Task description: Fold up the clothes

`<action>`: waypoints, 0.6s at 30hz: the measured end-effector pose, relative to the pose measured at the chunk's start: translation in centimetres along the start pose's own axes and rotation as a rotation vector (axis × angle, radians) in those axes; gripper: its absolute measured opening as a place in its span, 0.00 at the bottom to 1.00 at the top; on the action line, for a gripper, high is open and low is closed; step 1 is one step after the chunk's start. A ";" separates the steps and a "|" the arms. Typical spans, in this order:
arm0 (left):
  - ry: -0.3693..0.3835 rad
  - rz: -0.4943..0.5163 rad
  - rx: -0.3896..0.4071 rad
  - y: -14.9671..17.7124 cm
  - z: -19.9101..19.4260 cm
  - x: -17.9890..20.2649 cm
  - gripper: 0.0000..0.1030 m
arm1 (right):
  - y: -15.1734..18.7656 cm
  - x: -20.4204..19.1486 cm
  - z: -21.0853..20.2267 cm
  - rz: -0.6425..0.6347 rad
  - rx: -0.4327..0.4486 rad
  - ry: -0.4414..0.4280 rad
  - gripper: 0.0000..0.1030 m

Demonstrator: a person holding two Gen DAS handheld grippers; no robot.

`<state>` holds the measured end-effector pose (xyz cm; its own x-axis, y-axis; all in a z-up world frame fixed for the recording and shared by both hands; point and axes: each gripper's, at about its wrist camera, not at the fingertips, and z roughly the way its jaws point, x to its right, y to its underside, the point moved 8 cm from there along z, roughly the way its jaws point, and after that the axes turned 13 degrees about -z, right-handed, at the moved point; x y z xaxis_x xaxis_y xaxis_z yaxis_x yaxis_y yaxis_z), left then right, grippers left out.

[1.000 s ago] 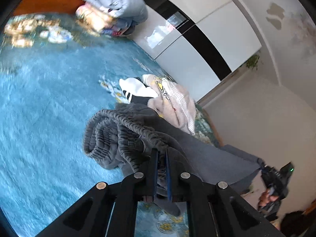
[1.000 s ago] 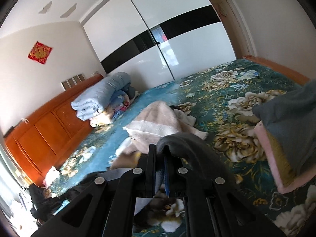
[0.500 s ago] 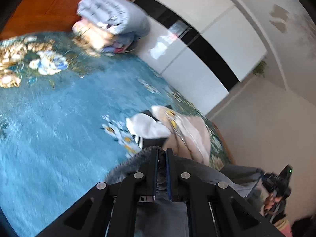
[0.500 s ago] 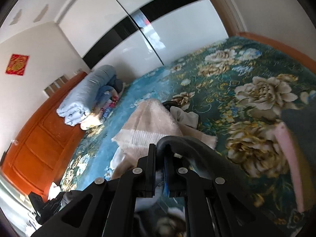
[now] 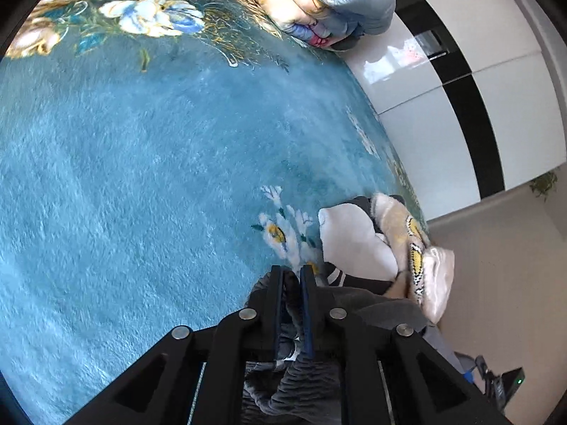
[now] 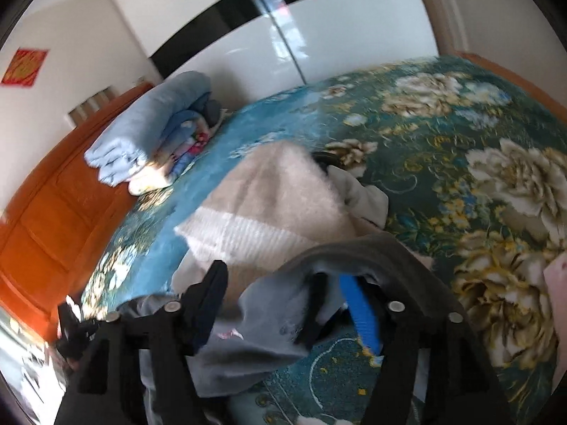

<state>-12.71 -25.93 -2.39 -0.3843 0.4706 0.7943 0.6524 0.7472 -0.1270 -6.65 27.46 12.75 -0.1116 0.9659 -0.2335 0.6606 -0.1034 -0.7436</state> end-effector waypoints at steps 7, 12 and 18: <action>0.040 0.128 0.020 5.0 -7.6 -3.0 0.71 | 7.3 -0.9 -6.5 -0.026 0.032 -0.104 0.68; 0.082 0.078 -0.099 11.0 -8.7 -7.7 0.77 | 17.5 -5.3 -6.6 -0.029 -0.128 -0.338 0.71; 0.102 0.009 -0.110 12.7 -6.7 -8.0 0.77 | 24.3 -10.9 -4.9 -0.097 -0.223 -0.414 0.71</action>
<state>3.01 -23.35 -6.33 -0.3133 0.4225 0.8505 0.7252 0.6847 -0.0729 14.30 15.62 0.31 -0.4368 0.7881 -0.4336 0.7707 0.0794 -0.6322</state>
